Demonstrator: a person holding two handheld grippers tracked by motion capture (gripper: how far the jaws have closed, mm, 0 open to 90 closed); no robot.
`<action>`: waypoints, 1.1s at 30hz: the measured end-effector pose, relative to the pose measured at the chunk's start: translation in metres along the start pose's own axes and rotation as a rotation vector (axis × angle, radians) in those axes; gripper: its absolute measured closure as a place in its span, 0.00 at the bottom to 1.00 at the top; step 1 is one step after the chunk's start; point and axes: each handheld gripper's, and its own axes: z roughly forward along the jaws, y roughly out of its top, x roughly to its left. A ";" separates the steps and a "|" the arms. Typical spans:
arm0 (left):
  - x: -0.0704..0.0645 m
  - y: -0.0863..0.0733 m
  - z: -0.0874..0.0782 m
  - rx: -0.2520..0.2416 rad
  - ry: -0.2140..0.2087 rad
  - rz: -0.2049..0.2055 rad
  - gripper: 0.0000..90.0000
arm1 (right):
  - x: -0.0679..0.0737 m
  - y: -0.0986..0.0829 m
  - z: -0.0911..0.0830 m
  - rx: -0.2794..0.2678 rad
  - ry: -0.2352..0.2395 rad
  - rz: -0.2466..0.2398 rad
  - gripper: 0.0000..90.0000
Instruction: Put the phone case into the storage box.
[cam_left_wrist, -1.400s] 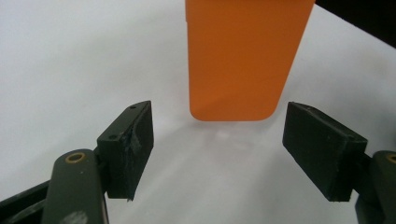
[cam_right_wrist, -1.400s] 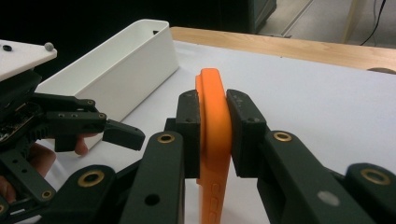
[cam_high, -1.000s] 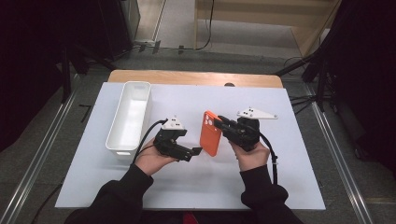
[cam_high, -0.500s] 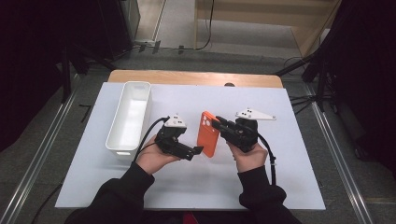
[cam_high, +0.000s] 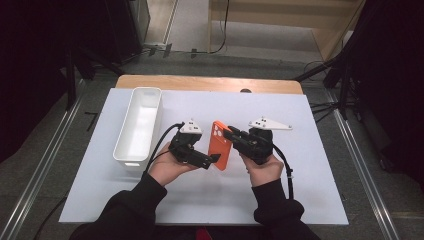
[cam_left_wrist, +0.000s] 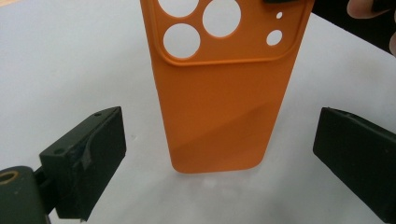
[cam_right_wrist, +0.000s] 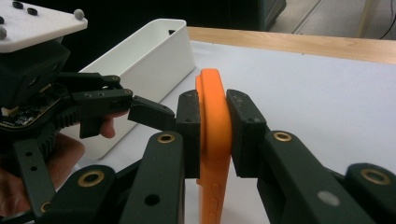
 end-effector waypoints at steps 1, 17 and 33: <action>0.000 0.001 0.000 -0.001 0.001 -0.003 0.03 | 0.000 0.000 0.000 0.000 0.001 0.000 0.83; -0.002 0.006 0.000 -0.025 0.030 -0.012 0.03 | 0.011 -0.002 0.003 -0.002 0.017 -0.005 0.83; -0.004 0.006 0.002 -0.044 0.059 -0.032 0.03 | 0.022 -0.006 0.007 0.001 0.044 -0.007 0.83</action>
